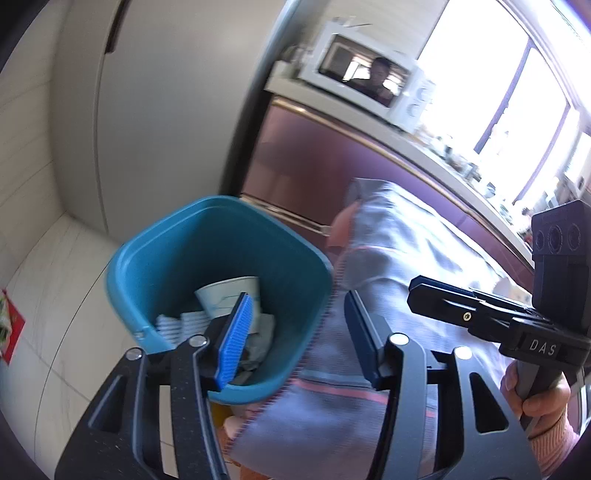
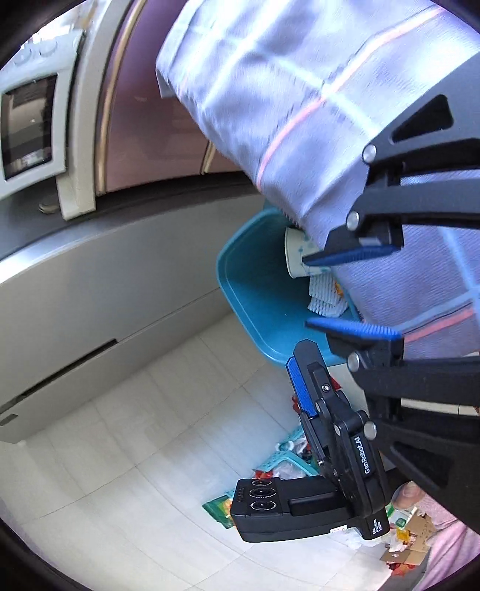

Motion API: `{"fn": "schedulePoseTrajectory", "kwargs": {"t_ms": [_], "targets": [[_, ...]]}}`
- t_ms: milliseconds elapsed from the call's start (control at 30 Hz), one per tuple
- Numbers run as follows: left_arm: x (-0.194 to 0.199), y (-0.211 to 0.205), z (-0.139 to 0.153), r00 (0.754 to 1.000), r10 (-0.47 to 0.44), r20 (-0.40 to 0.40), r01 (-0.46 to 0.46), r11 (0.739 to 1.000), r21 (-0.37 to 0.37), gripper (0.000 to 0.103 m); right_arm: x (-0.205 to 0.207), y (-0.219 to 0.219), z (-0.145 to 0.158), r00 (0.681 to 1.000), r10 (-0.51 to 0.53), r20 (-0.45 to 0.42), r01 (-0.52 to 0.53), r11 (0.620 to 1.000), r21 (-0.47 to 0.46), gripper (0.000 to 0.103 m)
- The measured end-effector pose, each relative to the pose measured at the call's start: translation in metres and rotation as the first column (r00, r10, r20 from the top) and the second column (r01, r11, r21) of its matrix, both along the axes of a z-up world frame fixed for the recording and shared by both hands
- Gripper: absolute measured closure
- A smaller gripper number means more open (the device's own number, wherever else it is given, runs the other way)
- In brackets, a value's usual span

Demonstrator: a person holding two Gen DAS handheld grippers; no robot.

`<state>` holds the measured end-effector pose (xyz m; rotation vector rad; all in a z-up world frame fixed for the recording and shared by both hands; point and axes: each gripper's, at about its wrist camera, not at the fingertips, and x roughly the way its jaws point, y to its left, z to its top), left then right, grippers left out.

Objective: Collect trash
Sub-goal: 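Move both tools back to the remaining cup and orange peel on the table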

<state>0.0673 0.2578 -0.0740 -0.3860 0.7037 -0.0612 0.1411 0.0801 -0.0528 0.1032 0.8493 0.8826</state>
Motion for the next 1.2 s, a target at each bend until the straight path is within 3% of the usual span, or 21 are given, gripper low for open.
{"fn": "schedulePoseTrajectory", "kwargs": {"t_ms": [200,433,833,967,1200], "targets": [[-0.001,-0.047,0.017,0.990,-0.135,0.045,0.135,0.991,0.006,0.046,-0.009,-0.055,0.015,0.995,-0.096,0.036,0.095,0.995,0.039,0.071],[0.009,-0.122,0.025,0.947,-0.316,0.051,0.314,0.949,0.038,0.044,-0.028,-0.127,0.028,0.965,-0.248,0.081,0.244,0.968,0.056,0.071],[0.029,-0.230,0.028,0.861,-0.508,0.024,0.505,0.860,0.072,0.044,-0.050,-0.259,0.023,0.850,-0.520,0.086,0.513,0.853,0.090,0.071],[0.039,-0.257,0.027,0.837,-0.547,0.010,0.545,0.834,0.085,0.044,-0.049,-0.285,0.017,0.815,-0.575,0.078,0.568,0.818,0.093,0.070],[0.054,-0.296,0.023,0.800,-0.600,-0.020,0.599,0.795,0.100,0.045,-0.038,-0.304,0.007,0.787,-0.613,0.065,0.607,0.789,0.093,0.070]]}}
